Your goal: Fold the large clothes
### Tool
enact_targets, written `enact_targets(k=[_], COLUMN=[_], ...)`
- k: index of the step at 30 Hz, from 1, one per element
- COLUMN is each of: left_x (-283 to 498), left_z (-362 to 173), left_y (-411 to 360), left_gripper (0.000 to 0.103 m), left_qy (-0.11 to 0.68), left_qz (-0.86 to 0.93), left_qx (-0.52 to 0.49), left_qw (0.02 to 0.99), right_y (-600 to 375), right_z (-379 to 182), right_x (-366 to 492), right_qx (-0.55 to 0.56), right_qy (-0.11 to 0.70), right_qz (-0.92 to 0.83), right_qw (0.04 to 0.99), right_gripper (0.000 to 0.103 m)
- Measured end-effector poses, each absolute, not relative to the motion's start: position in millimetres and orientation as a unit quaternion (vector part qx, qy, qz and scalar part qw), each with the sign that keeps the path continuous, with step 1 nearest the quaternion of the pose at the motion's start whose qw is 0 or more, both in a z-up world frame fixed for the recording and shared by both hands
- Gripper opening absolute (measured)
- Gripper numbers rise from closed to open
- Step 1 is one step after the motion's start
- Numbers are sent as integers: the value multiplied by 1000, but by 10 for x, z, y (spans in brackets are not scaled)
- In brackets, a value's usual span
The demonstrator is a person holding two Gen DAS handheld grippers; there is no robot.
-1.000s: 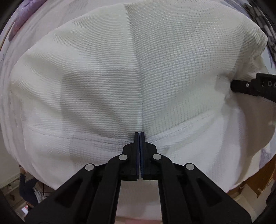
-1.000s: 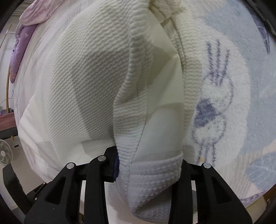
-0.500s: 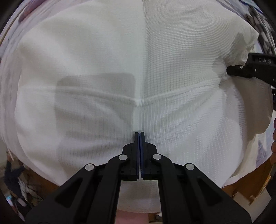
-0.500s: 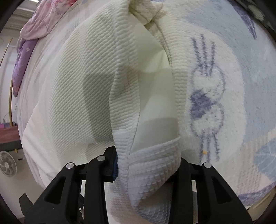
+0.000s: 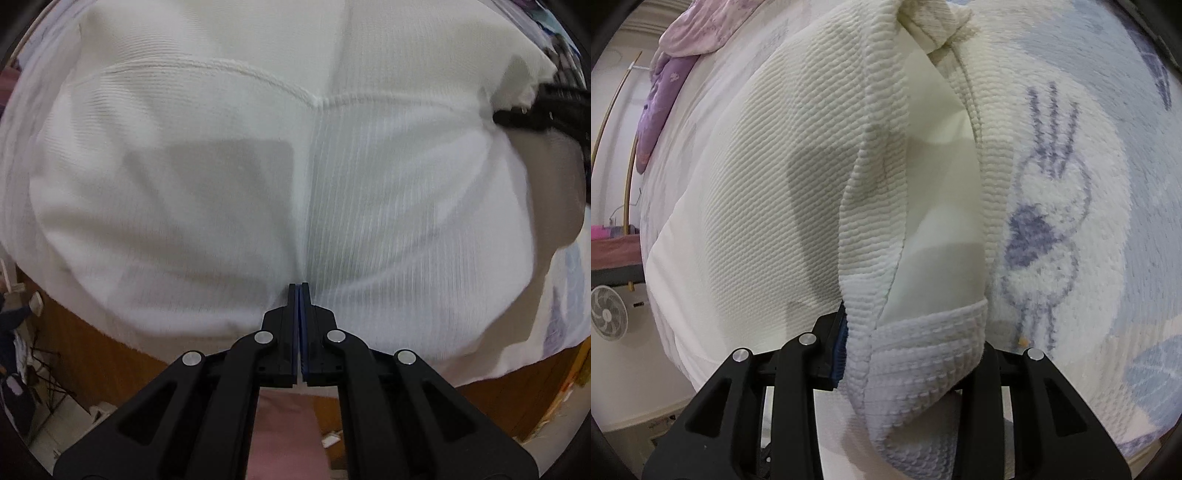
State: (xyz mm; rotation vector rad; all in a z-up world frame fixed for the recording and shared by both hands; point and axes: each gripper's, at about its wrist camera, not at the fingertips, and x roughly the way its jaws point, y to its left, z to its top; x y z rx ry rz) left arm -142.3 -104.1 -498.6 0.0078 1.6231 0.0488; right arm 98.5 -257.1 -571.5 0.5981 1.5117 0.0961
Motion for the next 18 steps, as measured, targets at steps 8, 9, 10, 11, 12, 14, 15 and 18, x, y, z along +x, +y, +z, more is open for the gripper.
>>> enact_targets(k=[8,9,10,11,12,14,15,18], left_x=[-1506,-1474,-1400,-1351,-1287,-1090,-981,-406], left_z=[-4707,-4594,-4473,-4396,-4327,-4199,-4151,-4017], left_y=[-732,-714,-723,-748,-765,-820,-851,-992], left_gripper=[4,4,4,4,4,4,4,4], left_qy=[726,717,706,698,691,680,674,660], left_qz=[65,60,53,51,47,33,27,7], left_qx=[-17,-21,-22,-18,-11,3,8,20], left_qw=[684,695,706,714,721,732,738,751], right_y=[-2568,-2571,-2581,-2588,-2600,-2629,-2634,-2626], right_z=[-5738,-5747,-5749,-5743,-5744,-5754,-5754,-5751], right_x=[1099,1120,1121,1093,1083,1077,1074,1085], right_qx=[269,270,272,274,278,293,296,296], right_qy=[681,681,680,679,678,678,678,680], right_qz=[52,53,57,59,60,55,52,48], right_qw=[680,679,679,679,678,672,671,668], right_gripper=[33,33,33,33,33,33,33,33])
